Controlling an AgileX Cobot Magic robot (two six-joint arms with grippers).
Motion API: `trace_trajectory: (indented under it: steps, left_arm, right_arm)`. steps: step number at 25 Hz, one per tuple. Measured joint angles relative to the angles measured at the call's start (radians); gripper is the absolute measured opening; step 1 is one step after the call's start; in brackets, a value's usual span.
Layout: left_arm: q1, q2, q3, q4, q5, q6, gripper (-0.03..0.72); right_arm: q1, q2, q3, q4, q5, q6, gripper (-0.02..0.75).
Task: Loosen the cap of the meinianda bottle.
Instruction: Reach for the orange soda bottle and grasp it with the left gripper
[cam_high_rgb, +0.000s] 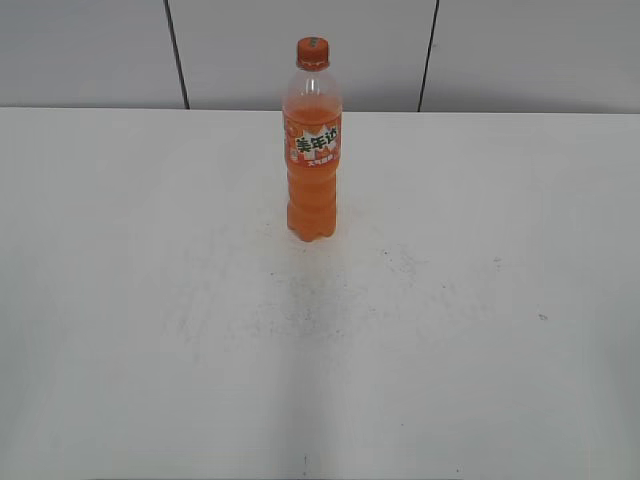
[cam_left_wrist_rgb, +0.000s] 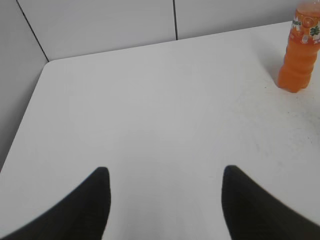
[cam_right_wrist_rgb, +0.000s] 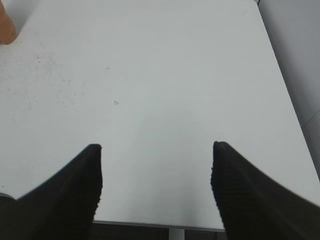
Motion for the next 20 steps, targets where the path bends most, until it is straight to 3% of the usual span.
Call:
trace_trajectory:
  steps: [17,20]
  left_arm:
    - [0.0,0.026,-0.002,0.012,-0.01,0.0,0.435]
    - [0.0,0.078,-0.013,0.012,-0.091,0.0,0.435]
  right_arm:
    - [0.0,0.0,0.0,0.0,0.0,0.0,0.514]
    - [0.0,0.0,0.0,0.0,0.0,0.0,0.514]
